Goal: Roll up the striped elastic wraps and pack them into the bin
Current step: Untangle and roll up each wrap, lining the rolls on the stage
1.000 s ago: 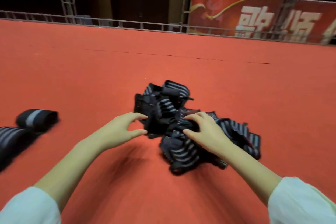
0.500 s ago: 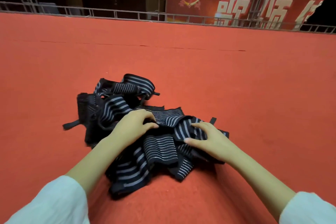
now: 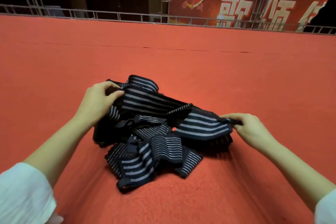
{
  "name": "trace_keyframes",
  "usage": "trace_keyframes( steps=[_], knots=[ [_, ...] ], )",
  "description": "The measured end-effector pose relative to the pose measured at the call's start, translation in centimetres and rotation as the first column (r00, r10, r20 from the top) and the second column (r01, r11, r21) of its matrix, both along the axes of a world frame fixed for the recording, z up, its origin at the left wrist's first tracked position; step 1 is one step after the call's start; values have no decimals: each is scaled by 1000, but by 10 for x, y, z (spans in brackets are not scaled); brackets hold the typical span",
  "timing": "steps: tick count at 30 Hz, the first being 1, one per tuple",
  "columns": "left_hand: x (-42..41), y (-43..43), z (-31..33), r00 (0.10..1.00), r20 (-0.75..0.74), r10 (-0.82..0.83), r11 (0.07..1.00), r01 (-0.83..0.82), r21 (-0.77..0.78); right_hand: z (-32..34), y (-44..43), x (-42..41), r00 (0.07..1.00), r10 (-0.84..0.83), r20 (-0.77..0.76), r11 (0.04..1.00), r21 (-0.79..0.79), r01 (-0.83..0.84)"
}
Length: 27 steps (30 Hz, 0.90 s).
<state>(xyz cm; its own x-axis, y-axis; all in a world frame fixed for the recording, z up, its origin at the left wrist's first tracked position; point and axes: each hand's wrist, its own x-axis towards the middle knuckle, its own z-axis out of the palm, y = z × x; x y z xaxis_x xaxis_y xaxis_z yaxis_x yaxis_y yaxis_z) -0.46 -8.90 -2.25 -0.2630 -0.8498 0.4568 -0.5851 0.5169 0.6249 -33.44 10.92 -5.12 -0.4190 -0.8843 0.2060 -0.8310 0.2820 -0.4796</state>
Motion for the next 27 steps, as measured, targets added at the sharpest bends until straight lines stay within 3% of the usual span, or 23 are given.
trace_keyframes(
  steps=[3, 5, 7, 8, 9, 11, 13, 15, 18, 21, 24, 27],
  knots=[
    [20, 0, 10, 998, -21, 58, 998, -58, 0, -7, 6, -8, 994, 50, -97, 997, 64, -43],
    [28, 5, 16, 1000, -11, 25, 999, -25, 29, -6, 11, -9, 989, 139, -50, 959, 256, -122],
    [29, 13, 20, 999, 22, -45, 998, 44, 54, 6, 15, -1, 988, 155, 20, 859, 491, -144],
    [27, 17, 21, 997, 38, -74, 996, 72, 54, 15, 15, 6, 985, 165, 40, 840, 518, -162],
    [25, 22, 23, 994, 48, -102, 994, 99, 51, 25, 13, 16, 979, 192, 65, 865, 461, -200],
    [18, 32, 28, 985, 43, -170, 984, 167, 55, 45, 2, 43, 954, 255, 159, 943, 175, -281],
    [8, 42, 35, 966, 49, -253, 967, 251, 37, 58, -16, 73, 905, 360, 226, 933, -97, -347],
    [-4, 53, 47, 942, 41, -332, 943, 333, -6, 66, -37, 100, 863, 450, 231, 888, -218, -404],
    [-25, 66, 67, 917, -49, -396, 917, 391, -81, 70, -65, 123, 840, 500, 210, 855, -270, -442],
    [-38, 68, 81, 912, -138, -386, 920, 369, -131, 66, -80, 113, 817, 494, 298, 859, -308, -408],
    [-40, 59, 85, 896, -287, -340, 941, 323, -105, 51, -78, 88, 824, 461, 330, 887, -201, -415],
    [-40, 53, 77, 909, -323, -264, 964, 256, -69, 36, -71, 75, 863, 398, 312, 918, -128, -377]
  ],
)
